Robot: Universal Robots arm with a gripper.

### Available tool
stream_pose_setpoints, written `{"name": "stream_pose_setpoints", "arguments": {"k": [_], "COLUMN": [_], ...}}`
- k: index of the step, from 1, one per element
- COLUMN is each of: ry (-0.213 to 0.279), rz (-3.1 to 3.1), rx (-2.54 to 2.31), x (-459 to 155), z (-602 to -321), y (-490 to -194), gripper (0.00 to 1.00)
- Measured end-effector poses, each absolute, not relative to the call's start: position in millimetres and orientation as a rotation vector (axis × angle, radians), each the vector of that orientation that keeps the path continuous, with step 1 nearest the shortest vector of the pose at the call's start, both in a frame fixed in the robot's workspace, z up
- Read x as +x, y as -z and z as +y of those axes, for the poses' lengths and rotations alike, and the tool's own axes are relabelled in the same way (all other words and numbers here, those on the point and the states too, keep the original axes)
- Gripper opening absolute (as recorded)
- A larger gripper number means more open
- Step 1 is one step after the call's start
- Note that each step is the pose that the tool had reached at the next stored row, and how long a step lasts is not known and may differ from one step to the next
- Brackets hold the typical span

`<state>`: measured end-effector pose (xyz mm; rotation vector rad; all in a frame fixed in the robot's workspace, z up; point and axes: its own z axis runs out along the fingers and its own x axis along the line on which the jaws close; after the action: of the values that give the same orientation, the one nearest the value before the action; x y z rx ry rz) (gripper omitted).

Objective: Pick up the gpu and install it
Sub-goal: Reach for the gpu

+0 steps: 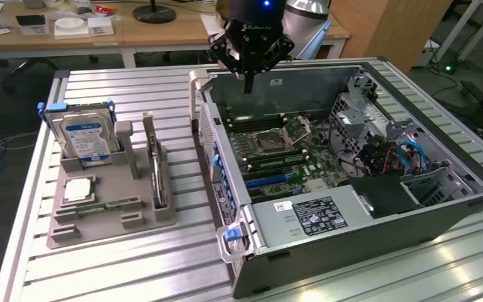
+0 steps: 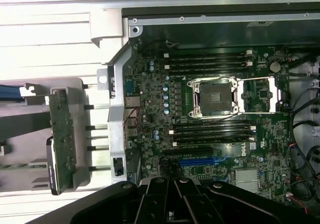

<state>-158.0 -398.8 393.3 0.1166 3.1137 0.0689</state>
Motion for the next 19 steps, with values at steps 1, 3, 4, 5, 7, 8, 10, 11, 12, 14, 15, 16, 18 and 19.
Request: {"name": "stream_pose_setpoints", "arguments": {"k": [1,3,4,5,7,8,10,11,12,14,15,16,18,19], "ry": [-0.069,-0.069,-0.069,-0.069,-0.069,-0.069,-0.069,-0.069,-0.069,-0.069,-0.069,-0.069,-0.069,-0.069], "rz": [3.114,3.114,3.114,3.114,3.114,3.114,3.114,3.114,3.114,3.114,3.114,3.114,3.114,3.114], "rx": [0.117,0.117,0.117,0.117,0.117,0.117,0.117,0.117,0.117,0.117,0.117,0.117,0.117,0.117], "x": [-158.4,-159.2,-159.6,-159.9,-160.7,-161.1,-161.9,-162.3,-162.7,-163.5,-163.9,-164.3,-165.0,-165.5], "z": [-398.8,-398.8,-398.9,-398.8,-398.8,-398.8,-398.8,-398.8,-398.8,-398.9,-398.8,-398.8,-398.8,-398.9], "y": [-393.3,-393.3,-393.3,-393.3,-393.3,-393.3,-393.3,-393.3,-393.3,-393.3,-393.3,-393.3,-393.3,-393.3], "gripper": [0.11,0.11,0.11,0.11,0.11,0.11,0.11,0.11,0.11,0.11,0.11,0.11,0.11,0.11]}}
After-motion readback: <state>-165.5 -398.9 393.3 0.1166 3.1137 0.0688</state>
